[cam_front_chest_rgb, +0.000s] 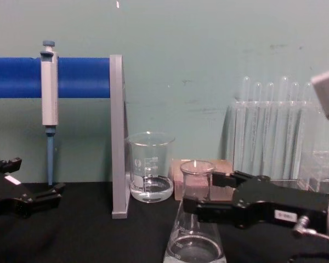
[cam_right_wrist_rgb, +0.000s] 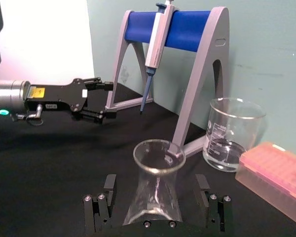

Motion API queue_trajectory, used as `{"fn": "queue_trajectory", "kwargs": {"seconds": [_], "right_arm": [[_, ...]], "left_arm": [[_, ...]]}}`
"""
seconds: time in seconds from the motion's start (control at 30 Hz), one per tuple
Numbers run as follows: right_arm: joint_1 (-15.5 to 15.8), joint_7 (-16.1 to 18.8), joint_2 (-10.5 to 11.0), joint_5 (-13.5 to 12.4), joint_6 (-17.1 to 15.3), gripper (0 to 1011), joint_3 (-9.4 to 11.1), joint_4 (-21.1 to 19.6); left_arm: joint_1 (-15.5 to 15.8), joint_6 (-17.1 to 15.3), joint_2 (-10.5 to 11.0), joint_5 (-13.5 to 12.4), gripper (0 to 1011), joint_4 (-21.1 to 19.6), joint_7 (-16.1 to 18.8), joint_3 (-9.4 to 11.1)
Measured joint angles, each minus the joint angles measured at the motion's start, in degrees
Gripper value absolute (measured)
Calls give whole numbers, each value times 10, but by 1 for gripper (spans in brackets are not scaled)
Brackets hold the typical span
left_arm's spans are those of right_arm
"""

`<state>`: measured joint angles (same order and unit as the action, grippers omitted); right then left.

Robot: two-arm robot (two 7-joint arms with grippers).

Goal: Grasp the erlenmeyer flask with one hand, shake it three times, then place it back.

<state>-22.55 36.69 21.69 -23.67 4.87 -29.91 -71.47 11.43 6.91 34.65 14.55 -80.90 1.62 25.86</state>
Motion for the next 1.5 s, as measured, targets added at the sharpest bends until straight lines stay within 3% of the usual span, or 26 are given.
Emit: {"fn": "queue_trajectory", "kwargs": {"seconds": [0.27,0.53,0.87,1.2,1.5], "right_arm": [[43,-6,49,-9,-13,1003,18,-61],[73,-5,84,-23,-14,1002,37,-101],[90,0,110,-35,-6,1003,55,-118],[91,-2,115,-40,4,1002,66,-115],[87,-60,86,-40,14,1003,97,-103]], "left_arm": [[0,0,0,0,1001,0,0,0],[0,0,0,0,1001,0,0,0],[0,0,0,0,1001,0,0,0],[0,0,0,0,1001,0,0,0],[0,0,0,0,1001,0,0,0]]}}
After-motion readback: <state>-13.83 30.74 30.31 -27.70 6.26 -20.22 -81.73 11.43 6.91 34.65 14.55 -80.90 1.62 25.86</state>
